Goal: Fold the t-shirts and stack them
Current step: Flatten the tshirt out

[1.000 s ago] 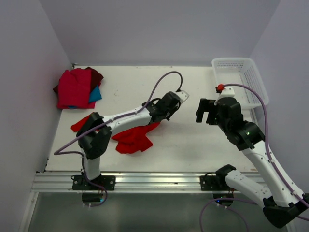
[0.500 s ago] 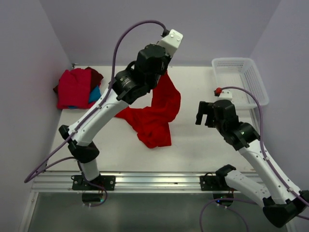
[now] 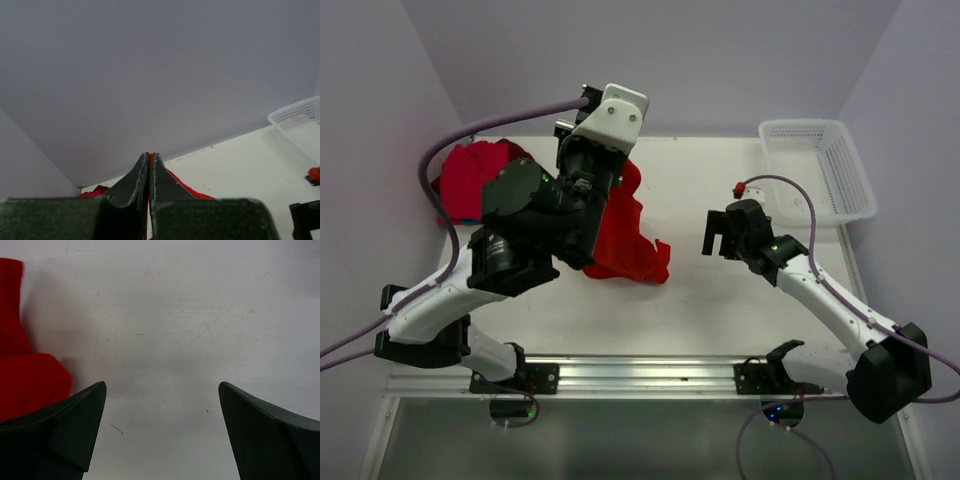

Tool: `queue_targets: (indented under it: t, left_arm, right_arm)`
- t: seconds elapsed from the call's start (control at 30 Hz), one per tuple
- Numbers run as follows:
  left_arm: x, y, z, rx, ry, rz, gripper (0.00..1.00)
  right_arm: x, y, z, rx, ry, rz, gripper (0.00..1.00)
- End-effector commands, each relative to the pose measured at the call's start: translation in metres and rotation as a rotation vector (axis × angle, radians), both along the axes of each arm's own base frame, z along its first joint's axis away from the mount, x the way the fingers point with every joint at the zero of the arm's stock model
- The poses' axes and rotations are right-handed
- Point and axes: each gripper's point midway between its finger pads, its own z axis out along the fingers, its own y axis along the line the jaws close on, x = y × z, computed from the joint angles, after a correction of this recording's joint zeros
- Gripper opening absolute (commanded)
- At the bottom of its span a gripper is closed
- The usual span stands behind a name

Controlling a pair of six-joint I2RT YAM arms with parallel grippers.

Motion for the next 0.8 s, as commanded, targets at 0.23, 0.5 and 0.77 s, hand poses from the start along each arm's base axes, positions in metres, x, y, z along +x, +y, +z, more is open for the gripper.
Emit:
queue_targets:
  t: [0.23,0.5,0.77]
  left_arm:
    - [-0.062,-0.033,0.022,0.097,-0.039,0.009,0.00]
    - [-0.104,-0.082,0.012,0.111,-0.041,-0.129,0.00]
    - [-0.114,-0.102,-0.007,0.138,-0.017,-0.163,0.00]
  right_arm:
    - [0.042,0.047,-0.016,0.123,-0.004,0.072,0.99]
    - [0.049,0.105,-0.012,0.295,0.005,0.314,0.99]
    - [0.036,0.194,0.010,0.654,0.059,0.710,0.99]
